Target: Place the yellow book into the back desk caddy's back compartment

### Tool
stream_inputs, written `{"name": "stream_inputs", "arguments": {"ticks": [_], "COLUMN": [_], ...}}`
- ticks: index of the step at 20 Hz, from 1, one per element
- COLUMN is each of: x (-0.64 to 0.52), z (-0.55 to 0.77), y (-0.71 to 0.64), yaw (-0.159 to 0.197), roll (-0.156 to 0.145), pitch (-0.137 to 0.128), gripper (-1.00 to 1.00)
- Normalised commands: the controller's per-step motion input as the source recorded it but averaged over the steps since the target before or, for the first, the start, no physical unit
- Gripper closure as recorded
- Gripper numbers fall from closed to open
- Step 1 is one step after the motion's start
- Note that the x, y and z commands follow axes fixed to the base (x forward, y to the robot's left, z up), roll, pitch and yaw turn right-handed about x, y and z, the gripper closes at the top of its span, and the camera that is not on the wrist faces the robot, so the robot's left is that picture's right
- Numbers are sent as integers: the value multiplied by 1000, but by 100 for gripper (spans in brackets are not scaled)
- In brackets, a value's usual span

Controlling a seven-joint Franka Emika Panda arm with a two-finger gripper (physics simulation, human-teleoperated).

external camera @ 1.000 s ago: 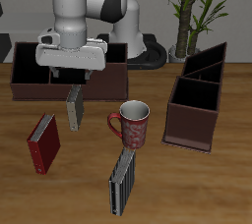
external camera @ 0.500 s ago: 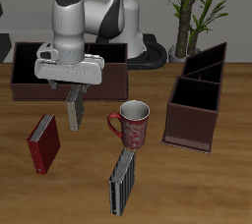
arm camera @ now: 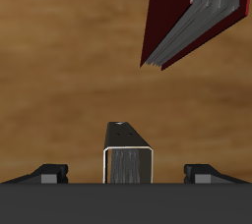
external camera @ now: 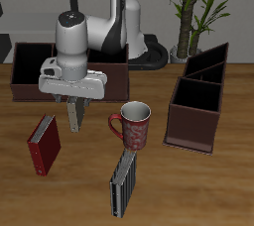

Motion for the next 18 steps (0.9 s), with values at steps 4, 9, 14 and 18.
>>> {"name": "stream_inputs", "arguments": {"ticks": [4, 9, 14, 18], "x": [62, 41, -13, -150], "z": [-192, -49, 392, 912], "y": [7, -59, 104, 81], "yaw": [-13, -37, 12, 32], "roll": [10, -9, 10, 12], "pitch": [26, 18, -25, -59], "gripper": [100, 100, 100, 100]}}
